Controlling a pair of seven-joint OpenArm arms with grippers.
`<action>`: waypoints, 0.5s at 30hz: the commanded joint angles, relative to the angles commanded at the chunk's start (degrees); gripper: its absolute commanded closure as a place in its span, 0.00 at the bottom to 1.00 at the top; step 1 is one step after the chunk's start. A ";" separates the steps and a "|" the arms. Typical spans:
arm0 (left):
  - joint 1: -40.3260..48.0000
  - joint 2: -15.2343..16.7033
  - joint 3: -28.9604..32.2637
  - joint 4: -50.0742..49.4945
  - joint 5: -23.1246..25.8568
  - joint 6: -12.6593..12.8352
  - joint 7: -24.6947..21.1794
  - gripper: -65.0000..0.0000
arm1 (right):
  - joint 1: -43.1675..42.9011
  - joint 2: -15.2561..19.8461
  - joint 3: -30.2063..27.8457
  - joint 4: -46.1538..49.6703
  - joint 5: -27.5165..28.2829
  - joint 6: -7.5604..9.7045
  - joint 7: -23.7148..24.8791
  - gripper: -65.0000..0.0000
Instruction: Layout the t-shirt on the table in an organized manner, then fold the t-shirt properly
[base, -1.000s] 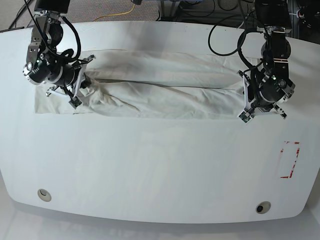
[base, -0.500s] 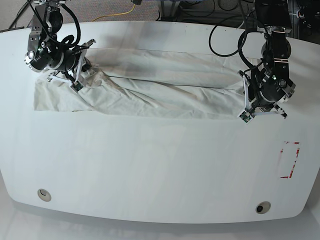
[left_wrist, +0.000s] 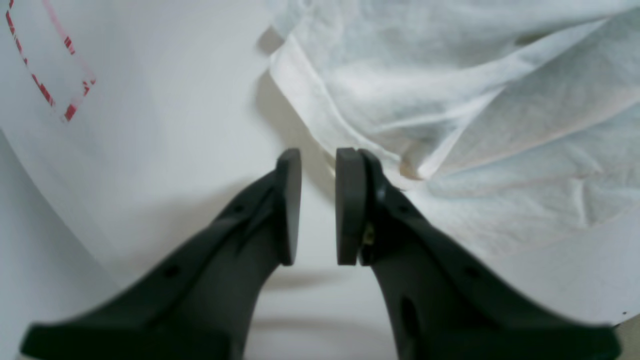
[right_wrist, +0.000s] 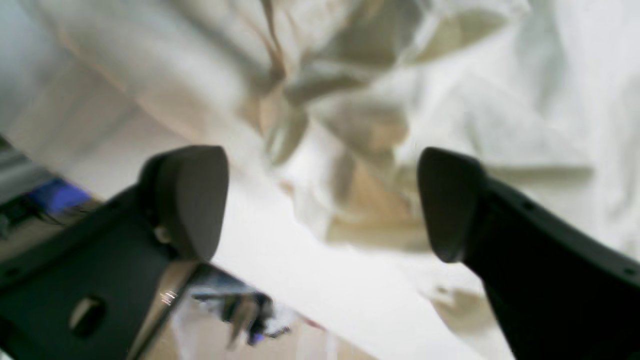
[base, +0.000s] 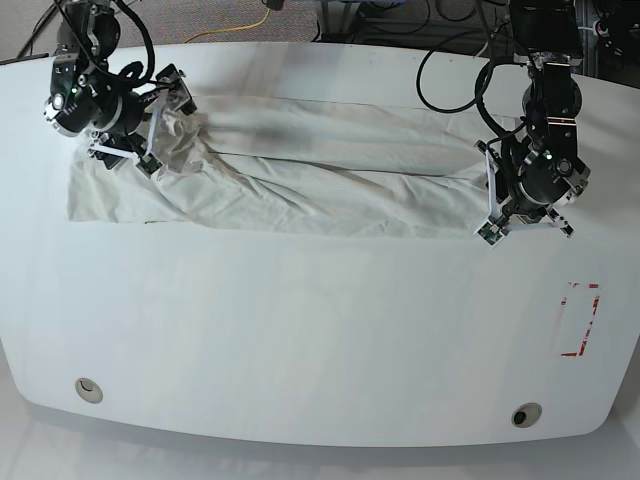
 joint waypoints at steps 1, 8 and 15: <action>0.00 0.00 0.00 -0.09 0.00 0.00 0.00 0.84 | -0.18 1.14 1.67 0.00 3.16 0.00 0.00 0.11; 0.09 0.00 0.00 -0.09 0.00 0.00 0.00 0.84 | 2.64 1.85 10.20 -0.88 13.89 0.00 0.00 0.11; 0.18 0.00 0.00 -0.09 0.00 0.00 0.00 0.84 | 6.95 -0.53 10.64 -4.31 13.89 0.00 0.00 0.11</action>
